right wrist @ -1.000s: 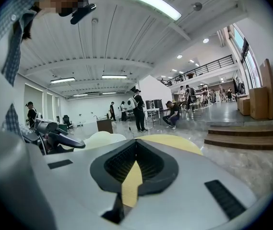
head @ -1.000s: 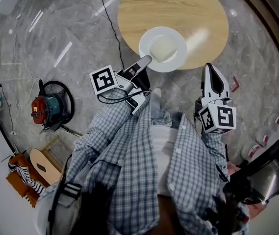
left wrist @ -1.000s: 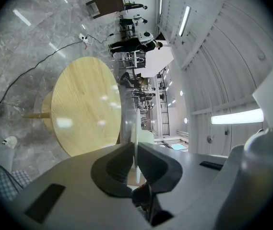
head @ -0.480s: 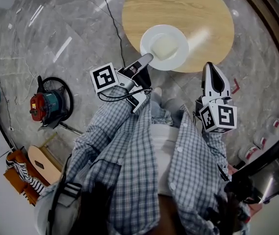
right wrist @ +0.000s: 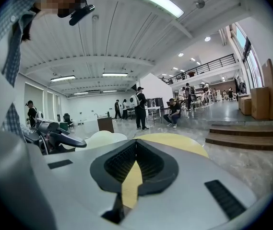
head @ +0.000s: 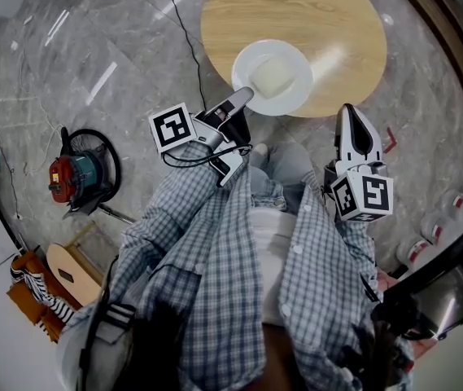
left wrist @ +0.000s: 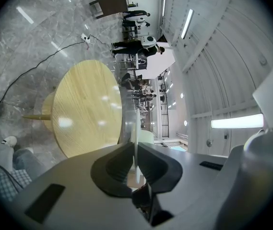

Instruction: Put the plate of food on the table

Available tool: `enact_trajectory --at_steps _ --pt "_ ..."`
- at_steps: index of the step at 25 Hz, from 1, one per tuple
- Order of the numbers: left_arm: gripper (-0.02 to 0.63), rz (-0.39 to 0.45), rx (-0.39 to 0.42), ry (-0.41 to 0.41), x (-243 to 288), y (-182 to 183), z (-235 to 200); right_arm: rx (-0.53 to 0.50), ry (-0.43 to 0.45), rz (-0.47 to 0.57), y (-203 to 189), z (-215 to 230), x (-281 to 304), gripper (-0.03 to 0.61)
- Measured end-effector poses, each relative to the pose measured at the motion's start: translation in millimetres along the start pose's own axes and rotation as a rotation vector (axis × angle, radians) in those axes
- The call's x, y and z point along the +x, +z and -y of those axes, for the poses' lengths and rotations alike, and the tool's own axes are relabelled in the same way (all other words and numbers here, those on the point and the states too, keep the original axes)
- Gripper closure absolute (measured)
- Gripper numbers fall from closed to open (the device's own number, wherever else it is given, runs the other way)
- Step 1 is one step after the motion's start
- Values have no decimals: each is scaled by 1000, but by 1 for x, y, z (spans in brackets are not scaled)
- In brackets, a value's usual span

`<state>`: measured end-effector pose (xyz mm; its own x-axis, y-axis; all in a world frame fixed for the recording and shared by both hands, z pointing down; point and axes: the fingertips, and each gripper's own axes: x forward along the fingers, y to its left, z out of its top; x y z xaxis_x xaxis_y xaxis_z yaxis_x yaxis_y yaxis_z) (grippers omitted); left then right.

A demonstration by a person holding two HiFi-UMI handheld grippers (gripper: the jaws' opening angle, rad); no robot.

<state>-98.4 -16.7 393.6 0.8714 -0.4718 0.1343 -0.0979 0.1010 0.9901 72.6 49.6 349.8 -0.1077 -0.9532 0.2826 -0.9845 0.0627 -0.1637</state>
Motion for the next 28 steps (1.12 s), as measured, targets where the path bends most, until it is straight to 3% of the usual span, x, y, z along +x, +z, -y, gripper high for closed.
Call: enact_trajectory --at_steps 20,28 --pt "594 33 -4 1 3 7 -5 -9 36 -11 -5 0 16 571" --pt "594 64 -6 0 10 15 -5 24 96 11 4 4 33 571"
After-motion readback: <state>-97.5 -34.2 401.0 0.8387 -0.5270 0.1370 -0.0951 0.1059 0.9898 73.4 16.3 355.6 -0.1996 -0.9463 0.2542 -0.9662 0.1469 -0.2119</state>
